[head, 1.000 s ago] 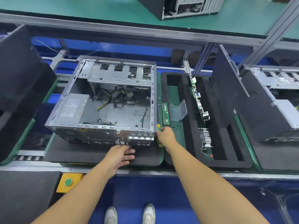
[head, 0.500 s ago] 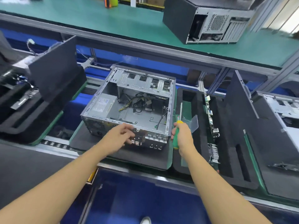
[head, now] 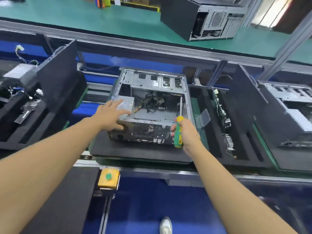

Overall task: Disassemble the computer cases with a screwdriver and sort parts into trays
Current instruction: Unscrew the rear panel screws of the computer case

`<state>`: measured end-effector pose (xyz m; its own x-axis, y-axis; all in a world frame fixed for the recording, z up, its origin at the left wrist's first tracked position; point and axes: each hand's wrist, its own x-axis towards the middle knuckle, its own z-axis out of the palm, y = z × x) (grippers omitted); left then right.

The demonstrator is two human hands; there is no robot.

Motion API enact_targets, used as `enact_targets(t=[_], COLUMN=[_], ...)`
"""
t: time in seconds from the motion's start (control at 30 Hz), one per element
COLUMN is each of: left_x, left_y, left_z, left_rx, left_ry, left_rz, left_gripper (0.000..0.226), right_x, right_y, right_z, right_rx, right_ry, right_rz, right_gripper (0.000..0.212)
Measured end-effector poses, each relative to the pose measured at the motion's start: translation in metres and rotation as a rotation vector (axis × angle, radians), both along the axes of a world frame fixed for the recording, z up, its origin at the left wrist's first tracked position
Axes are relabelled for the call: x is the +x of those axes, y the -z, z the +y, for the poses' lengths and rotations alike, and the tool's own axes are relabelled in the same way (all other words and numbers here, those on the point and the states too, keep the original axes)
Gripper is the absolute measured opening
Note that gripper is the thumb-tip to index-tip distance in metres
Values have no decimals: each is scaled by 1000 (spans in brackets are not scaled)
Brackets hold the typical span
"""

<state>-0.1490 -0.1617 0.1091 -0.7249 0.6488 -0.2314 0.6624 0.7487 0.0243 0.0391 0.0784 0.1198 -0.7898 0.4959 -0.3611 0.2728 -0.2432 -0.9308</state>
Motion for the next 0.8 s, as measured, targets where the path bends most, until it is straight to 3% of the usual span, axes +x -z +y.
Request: enact_targets(t=[0.13,0.33,0.8], left_x=[-2,10,54], left_y=[21,30,30], left_z=[-4,-2,11], left_rx=[129,195,111], left_ry=[-74,-138,-155], left_rz=[-133,-45,-9], left_gripper=[97,81,67], right_x=[8,13,43], right_y=[7,12,47], right_z=[-41,-83,-148], right_rx=[-61,-56,-64], right_ry=[-30,-62,-165], right_rz=[55,41,-98], right_gripper=[9,12,22])
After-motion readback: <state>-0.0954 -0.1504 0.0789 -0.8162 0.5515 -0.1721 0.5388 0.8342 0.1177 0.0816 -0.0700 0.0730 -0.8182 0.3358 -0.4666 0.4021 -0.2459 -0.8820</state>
